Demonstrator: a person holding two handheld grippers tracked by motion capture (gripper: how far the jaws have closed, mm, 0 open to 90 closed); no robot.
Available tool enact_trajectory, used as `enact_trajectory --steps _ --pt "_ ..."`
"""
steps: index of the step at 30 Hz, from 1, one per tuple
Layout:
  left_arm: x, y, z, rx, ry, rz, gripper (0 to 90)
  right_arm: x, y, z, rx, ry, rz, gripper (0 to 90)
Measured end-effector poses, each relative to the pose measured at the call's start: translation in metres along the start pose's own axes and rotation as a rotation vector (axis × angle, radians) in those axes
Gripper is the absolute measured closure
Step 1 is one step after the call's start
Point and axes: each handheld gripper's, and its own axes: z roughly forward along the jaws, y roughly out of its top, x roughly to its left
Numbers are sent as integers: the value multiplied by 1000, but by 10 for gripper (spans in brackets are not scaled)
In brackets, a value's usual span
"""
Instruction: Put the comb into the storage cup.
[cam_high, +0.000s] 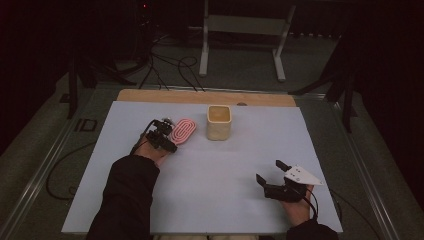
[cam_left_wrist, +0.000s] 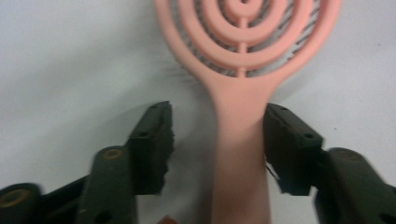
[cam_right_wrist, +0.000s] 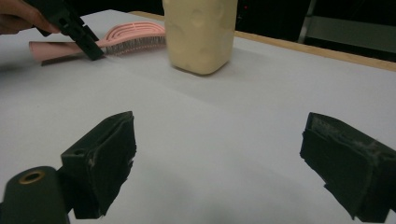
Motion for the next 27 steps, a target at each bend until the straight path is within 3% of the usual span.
enact_trajectory --steps 7,11,14,21,27 --pt "-2 1 0 -13 4 11 509 0 0 1 7 -3 -1 102" --pt "-3 3 0 -8 -5 10 576 0 0 1 9 -3 -1 102" --pt "-5 3 -1 -6 -15 7 681 0 0 1 12 -4 0 102" --pt "-5 3 -2 2 -27 3 693 0 0 1 16 -5 -3 102" --pt "-9 2 -2 -11 -14 7 697 -1 -1 1 18 -7 -2 102"
